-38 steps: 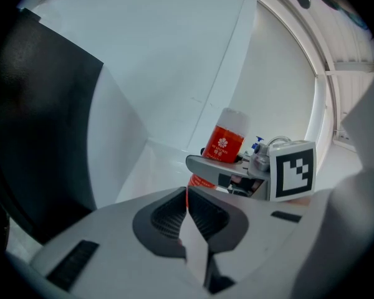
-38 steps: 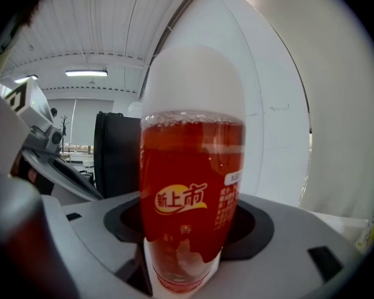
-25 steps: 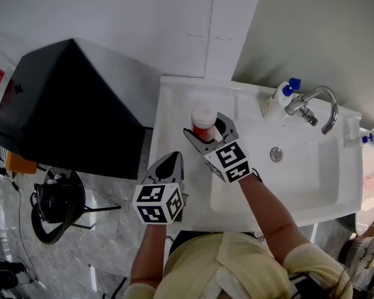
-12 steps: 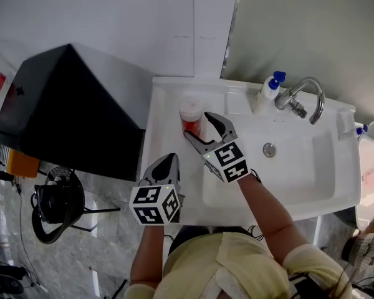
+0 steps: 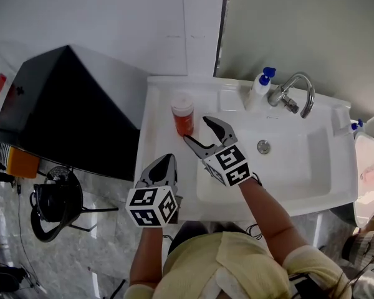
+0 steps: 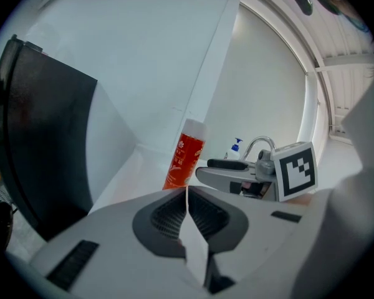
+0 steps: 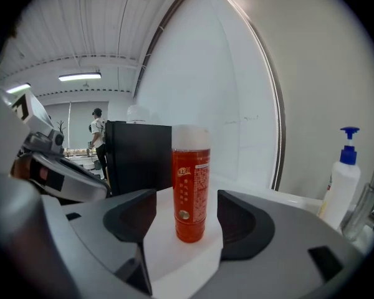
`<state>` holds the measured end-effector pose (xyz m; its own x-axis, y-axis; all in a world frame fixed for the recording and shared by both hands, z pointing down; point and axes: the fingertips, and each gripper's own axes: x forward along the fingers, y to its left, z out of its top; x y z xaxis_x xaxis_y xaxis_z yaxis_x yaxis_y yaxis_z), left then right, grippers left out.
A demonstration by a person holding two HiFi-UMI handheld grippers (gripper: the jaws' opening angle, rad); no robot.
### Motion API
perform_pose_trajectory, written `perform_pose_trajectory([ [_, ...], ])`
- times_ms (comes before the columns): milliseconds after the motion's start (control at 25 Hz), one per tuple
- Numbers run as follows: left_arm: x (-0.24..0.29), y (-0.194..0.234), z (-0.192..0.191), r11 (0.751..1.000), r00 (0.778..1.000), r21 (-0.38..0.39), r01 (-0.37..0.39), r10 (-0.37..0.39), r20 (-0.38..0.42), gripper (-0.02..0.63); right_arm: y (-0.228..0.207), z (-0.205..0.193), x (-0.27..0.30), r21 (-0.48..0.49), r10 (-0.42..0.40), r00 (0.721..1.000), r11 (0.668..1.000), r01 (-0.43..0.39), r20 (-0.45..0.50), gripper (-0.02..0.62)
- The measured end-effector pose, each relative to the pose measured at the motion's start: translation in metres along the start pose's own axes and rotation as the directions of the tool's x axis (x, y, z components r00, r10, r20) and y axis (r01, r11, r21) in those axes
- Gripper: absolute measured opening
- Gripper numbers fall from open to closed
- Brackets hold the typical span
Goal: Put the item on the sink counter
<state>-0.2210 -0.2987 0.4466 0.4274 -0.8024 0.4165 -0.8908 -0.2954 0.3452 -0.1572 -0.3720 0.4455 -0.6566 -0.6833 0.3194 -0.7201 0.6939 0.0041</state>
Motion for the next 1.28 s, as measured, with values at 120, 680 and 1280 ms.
perform_pose_trajectory([
  [120,-0.004,-0.007,0.001,1.0,1.0,0.002,0.005,-0.005,0.007,0.043,0.001,0.0,-0.009,0.038,0.012,1.0,0.999,-0.013,0.005,0.295],
  [680,-0.025,-0.038,-0.005,1.0,0.999,0.001,0.015,-0.015,0.032,0.043,0.01,-0.011,-0.063,0.091,0.05,0.997,0.995,-0.045,-0.052,0.2],
  [1280,-0.044,-0.057,-0.014,1.0,0.999,-0.002,0.006,-0.005,0.046,0.043,0.012,-0.015,-0.108,0.104,0.003,0.997,0.995,0.006,-0.082,0.077],
])
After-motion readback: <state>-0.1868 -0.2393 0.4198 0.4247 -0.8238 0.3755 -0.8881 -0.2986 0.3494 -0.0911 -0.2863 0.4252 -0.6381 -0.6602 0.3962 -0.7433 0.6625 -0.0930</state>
